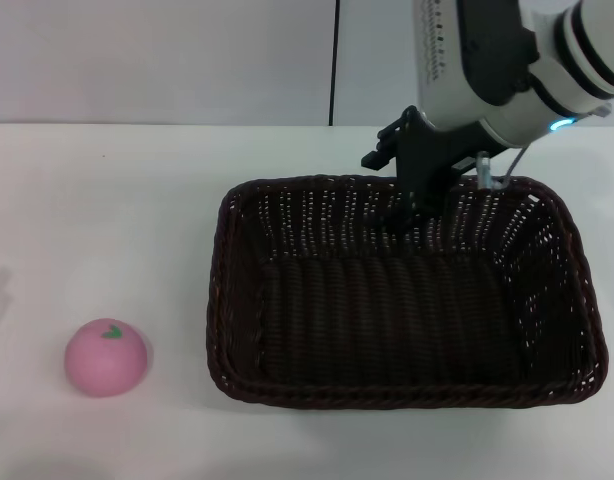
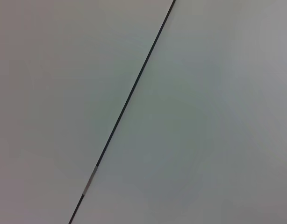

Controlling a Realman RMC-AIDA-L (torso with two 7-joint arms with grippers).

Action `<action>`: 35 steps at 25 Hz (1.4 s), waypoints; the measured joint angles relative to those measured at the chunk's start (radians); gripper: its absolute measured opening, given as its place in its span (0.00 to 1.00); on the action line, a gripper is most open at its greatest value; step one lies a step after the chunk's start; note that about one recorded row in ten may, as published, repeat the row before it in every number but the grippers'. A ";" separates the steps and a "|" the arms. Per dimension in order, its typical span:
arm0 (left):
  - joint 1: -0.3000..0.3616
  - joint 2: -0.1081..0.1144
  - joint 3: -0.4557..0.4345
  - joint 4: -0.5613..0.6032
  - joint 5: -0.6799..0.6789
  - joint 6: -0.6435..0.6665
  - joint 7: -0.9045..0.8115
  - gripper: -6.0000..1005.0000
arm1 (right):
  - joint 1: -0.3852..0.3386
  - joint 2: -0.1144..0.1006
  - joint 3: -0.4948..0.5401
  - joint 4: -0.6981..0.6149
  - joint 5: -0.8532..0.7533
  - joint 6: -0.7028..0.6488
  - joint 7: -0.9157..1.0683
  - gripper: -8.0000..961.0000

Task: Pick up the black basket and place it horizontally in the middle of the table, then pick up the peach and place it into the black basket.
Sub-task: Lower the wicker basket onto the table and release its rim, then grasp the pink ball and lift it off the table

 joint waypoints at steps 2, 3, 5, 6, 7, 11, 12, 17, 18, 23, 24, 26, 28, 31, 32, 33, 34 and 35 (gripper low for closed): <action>0.001 0.003 0.010 0.000 0.001 0.002 0.000 0.74 | -0.032 0.000 -0.004 -0.052 0.016 -0.001 0.002 0.61; 0.002 0.008 0.022 0.000 0.001 0.003 0.000 0.74 | -0.050 0.000 -0.005 -0.083 0.027 -0.002 0.004 0.64; 0.002 0.022 0.055 0.000 0.001 0.005 -0.001 0.74 | -0.099 0.000 -0.004 -0.175 0.064 -0.007 0.012 0.69; -0.001 0.044 0.107 0.008 0.001 0.011 -0.004 0.73 | -0.171 0.000 0.004 -0.303 0.108 -0.009 0.032 0.71; -0.001 0.044 0.107 0.008 0.001 0.011 -0.004 0.73 | -0.171 0.000 0.004 -0.303 0.108 -0.009 0.032 0.74; -0.027 0.104 0.265 0.052 0.002 0.042 -0.029 0.73 | -0.334 0.003 0.036 -0.527 0.207 0.022 0.070 0.76; -0.042 0.126 0.326 0.069 0.001 0.047 -0.052 0.73 | -0.385 0.006 0.050 -0.567 0.255 0.045 0.073 0.76; -0.105 0.160 0.561 0.153 0.000 0.052 -0.150 0.73 | -0.576 0.012 0.096 -0.567 0.512 0.168 0.059 0.76; -0.134 0.146 0.645 0.210 -0.002 0.058 -0.167 0.73 | -0.608 0.012 0.110 -0.543 0.576 0.181 0.045 0.76; -0.180 0.075 0.740 0.353 -0.006 0.062 -0.149 0.73 | -0.717 0.008 0.154 -0.408 0.851 0.177 -0.072 0.76; -0.190 0.044 0.748 0.397 -0.007 0.063 -0.115 0.73 | -0.751 0.004 0.168 -0.343 0.977 0.164 -0.133 0.76; -0.192 0.034 0.749 0.409 -0.007 0.063 -0.099 0.73 | -0.766 0.003 0.179 -0.306 1.039 0.152 -0.161 0.76; -0.192 0.022 0.750 0.418 -0.007 0.063 -0.081 0.73 | -0.785 0.001 0.201 -0.247 1.125 0.120 -0.199 0.76; -0.191 0.011 0.747 0.413 -0.009 0.060 -0.070 0.73 | -0.800 0.001 0.244 -0.161 1.218 0.050 -0.256 0.76; -0.189 0.002 0.745 0.413 -0.010 0.055 -0.058 0.73 | -0.803 0.001 0.257 -0.132 1.242 0.026 -0.273 0.76; -0.187 -0.009 0.744 0.415 -0.013 0.047 -0.046 0.73 | -0.804 0.001 0.273 -0.097 1.267 -0.001 -0.290 0.76; -0.184 -0.028 0.745 0.420 -0.016 0.028 -0.025 0.72 | -0.805 0.001 0.308 -0.032 1.298 -0.041 -0.306 0.76; -0.184 -0.033 0.747 0.421 -0.016 0.021 -0.022 0.72 | -0.803 0.000 0.328 0.000 1.307 -0.062 -0.310 0.76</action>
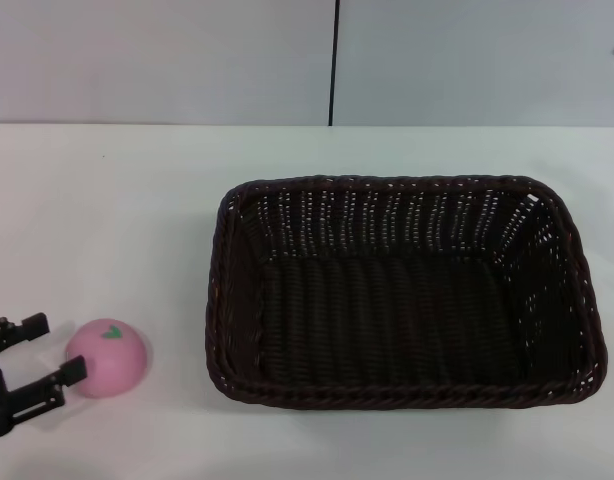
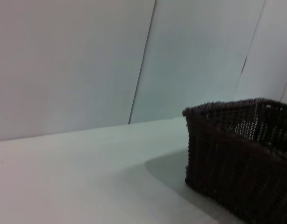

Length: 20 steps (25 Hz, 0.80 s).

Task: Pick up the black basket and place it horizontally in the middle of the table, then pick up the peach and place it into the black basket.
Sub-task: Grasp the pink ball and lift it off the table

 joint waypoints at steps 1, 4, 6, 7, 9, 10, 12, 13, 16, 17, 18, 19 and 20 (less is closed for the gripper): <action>0.000 0.000 0.000 0.000 0.000 0.000 0.000 0.72 | 0.000 0.000 0.000 0.000 0.000 0.000 0.000 0.76; 0.001 -0.008 0.006 0.001 0.002 -0.010 0.000 0.72 | 0.007 0.001 0.067 0.121 0.013 -0.063 -0.028 0.76; 0.001 -0.008 0.008 0.001 0.005 -0.013 0.000 0.72 | 0.007 0.001 0.076 0.155 0.026 -0.072 -0.044 0.76; 0.001 -0.008 0.011 0.001 0.005 -0.015 0.000 0.72 | 0.008 0.001 0.084 0.191 0.040 -0.080 -0.060 0.76; -0.002 -0.010 0.030 0.000 0.006 -0.025 -0.006 0.72 | 0.013 0.000 0.114 0.301 0.080 -0.100 -0.114 0.76; -0.002 -0.010 0.030 0.000 0.006 -0.025 -0.006 0.72 | 0.016 0.000 0.129 0.335 0.085 -0.106 -0.128 0.76; -0.008 -0.018 0.058 -0.002 0.005 -0.036 -0.008 0.72 | 0.024 -0.001 0.167 0.410 0.091 -0.123 -0.158 0.76; -0.008 -0.018 0.058 -0.002 0.005 -0.036 -0.008 0.69 | 0.024 -0.001 0.167 0.410 0.091 -0.123 -0.158 0.76; -0.015 -0.025 0.090 -0.004 0.002 -0.050 -0.009 0.60 | 0.033 -0.003 0.218 0.482 0.092 -0.141 -0.190 0.76; -0.018 -0.026 0.096 -0.005 0.001 -0.053 -0.009 0.57 | 0.035 -0.004 0.237 0.505 0.092 -0.146 -0.200 0.76; -0.020 -0.026 0.099 -0.006 0.001 -0.055 -0.009 0.54 | 0.036 -0.005 0.250 0.520 0.092 -0.150 -0.207 0.76; -0.021 -0.027 0.099 -0.006 0.001 -0.055 -0.006 0.46 | 0.036 -0.005 0.271 0.544 0.091 -0.156 -0.219 0.76; -0.022 -0.027 0.098 -0.006 0.000 -0.055 0.001 0.38 | 0.036 -0.005 0.271 0.544 0.091 -0.156 -0.219 0.76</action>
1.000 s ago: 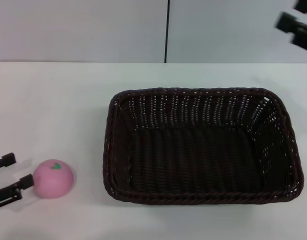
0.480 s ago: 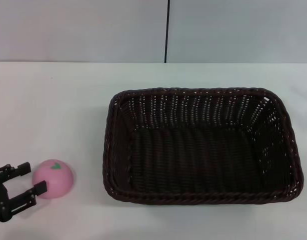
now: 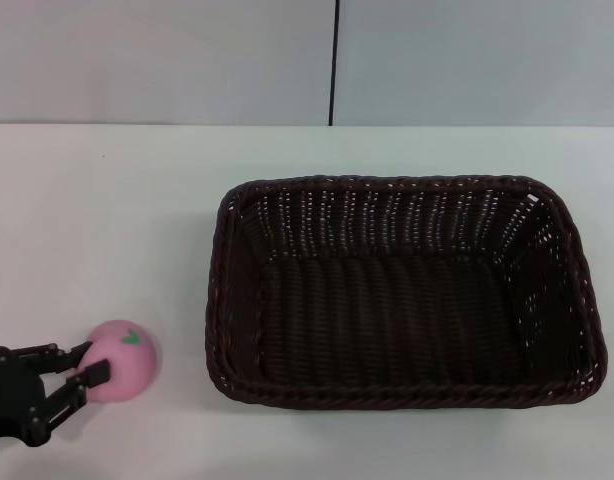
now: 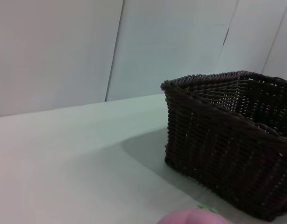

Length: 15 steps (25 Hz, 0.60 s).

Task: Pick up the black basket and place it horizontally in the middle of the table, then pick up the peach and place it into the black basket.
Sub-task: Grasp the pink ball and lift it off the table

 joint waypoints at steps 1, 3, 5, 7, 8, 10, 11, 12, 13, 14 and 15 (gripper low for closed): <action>0.000 0.000 -0.002 0.000 -0.002 0.001 0.010 0.30 | 0.000 0.000 0.008 0.010 -0.001 -0.002 -0.006 0.76; 0.000 0.000 -0.007 -0.001 -0.010 0.005 0.034 0.25 | 0.000 -0.001 0.021 0.028 -0.001 -0.004 -0.012 0.76; 0.001 -0.001 -0.008 -0.002 -0.020 0.007 0.041 0.19 | -0.001 -0.001 0.027 0.047 -0.002 -0.004 -0.019 0.76; 0.002 -0.001 -0.008 -0.002 -0.034 0.008 0.045 0.16 | -0.001 -0.001 0.033 0.063 -0.002 -0.004 -0.030 0.76; 0.006 -0.001 -0.005 -0.002 -0.063 0.012 0.050 0.16 | 0.000 -0.001 0.038 0.069 -0.002 -0.004 -0.035 0.76; 0.008 -0.001 -0.005 -0.001 -0.075 0.018 0.052 0.15 | 0.000 -0.001 0.052 0.078 -0.001 -0.004 -0.040 0.76; 0.008 0.000 -0.005 0.001 -0.089 0.027 0.051 0.15 | 0.000 -0.001 0.058 0.083 0.000 -0.005 -0.041 0.76; 0.008 0.000 -0.005 0.001 -0.089 0.027 0.051 0.15 | 0.000 -0.001 0.064 0.086 0.000 -0.005 -0.041 0.76; 0.008 0.003 -0.008 0.005 -0.120 0.047 0.046 0.14 | 0.001 -0.001 0.069 0.088 0.001 -0.005 -0.042 0.76; 0.006 0.006 -0.009 0.006 -0.149 0.059 0.037 0.14 | 0.002 -0.001 0.076 0.089 0.001 -0.006 -0.042 0.76; 0.006 0.006 -0.009 0.006 -0.149 0.059 0.037 0.14 | 0.003 -0.001 0.079 0.091 0.002 -0.006 -0.042 0.76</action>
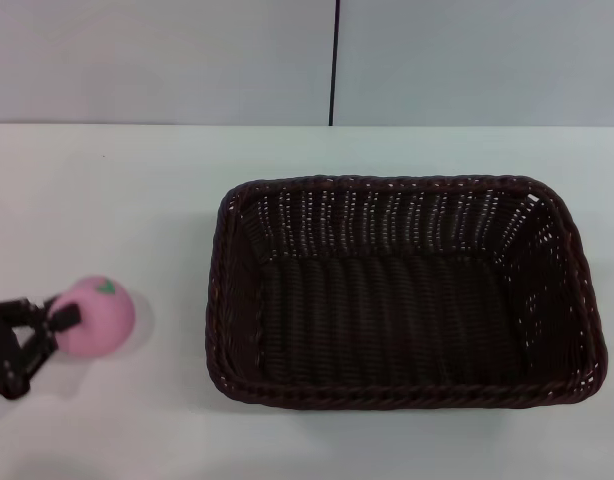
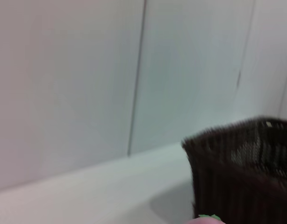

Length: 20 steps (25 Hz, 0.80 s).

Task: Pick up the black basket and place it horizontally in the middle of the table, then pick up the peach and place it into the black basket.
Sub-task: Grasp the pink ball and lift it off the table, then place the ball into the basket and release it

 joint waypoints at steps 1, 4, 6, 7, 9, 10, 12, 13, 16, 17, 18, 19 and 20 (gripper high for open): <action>-0.002 0.002 0.001 0.000 -0.019 0.004 -0.009 0.13 | 0.000 0.000 0.000 0.000 0.000 0.000 0.000 0.76; -0.017 0.003 0.007 0.001 -0.091 0.025 -0.041 0.12 | 0.010 0.000 0.001 0.019 0.001 -0.008 -0.004 0.76; -0.039 -0.002 0.009 -0.002 -0.133 0.055 -0.045 0.10 | 0.013 0.000 0.002 0.024 0.001 -0.011 -0.006 0.76; -0.046 -0.004 0.009 -0.005 -0.140 0.062 -0.046 0.09 | 0.016 0.000 0.002 0.027 0.001 -0.012 -0.008 0.76; -0.076 -0.007 0.010 -0.022 -0.161 0.087 -0.052 0.08 | 0.027 0.000 0.002 0.033 0.001 -0.013 -0.014 0.76; -0.088 -0.007 0.011 -0.033 -0.164 0.093 -0.056 0.07 | 0.027 0.000 0.002 0.033 0.001 -0.013 -0.014 0.76; -0.121 -0.007 0.012 -0.073 -0.168 0.107 -0.066 0.06 | 0.034 0.000 0.002 0.035 0.002 -0.013 -0.017 0.76; -0.121 -0.007 0.012 -0.073 -0.168 0.107 -0.066 0.06 | 0.037 0.000 0.002 0.035 0.002 -0.015 -0.018 0.76; -0.138 -0.007 0.020 -0.100 -0.171 0.113 -0.070 0.06 | 0.047 0.000 0.002 0.036 0.002 -0.026 -0.018 0.76; -0.156 -0.007 0.036 -0.128 -0.174 0.117 -0.071 0.06 | 0.050 0.000 0.002 0.036 0.002 -0.029 -0.018 0.76; -0.204 -0.011 0.113 -0.227 -0.176 0.121 -0.066 0.06 | 0.053 0.000 0.002 0.036 0.002 -0.032 -0.018 0.76; -0.224 -0.016 0.130 -0.284 -0.176 0.112 -0.051 0.07 | 0.058 0.000 0.002 0.037 0.002 -0.038 -0.018 0.76; -0.224 -0.016 0.130 -0.284 -0.176 0.112 -0.051 0.07 | 0.058 0.000 0.002 0.037 0.002 -0.038 -0.018 0.76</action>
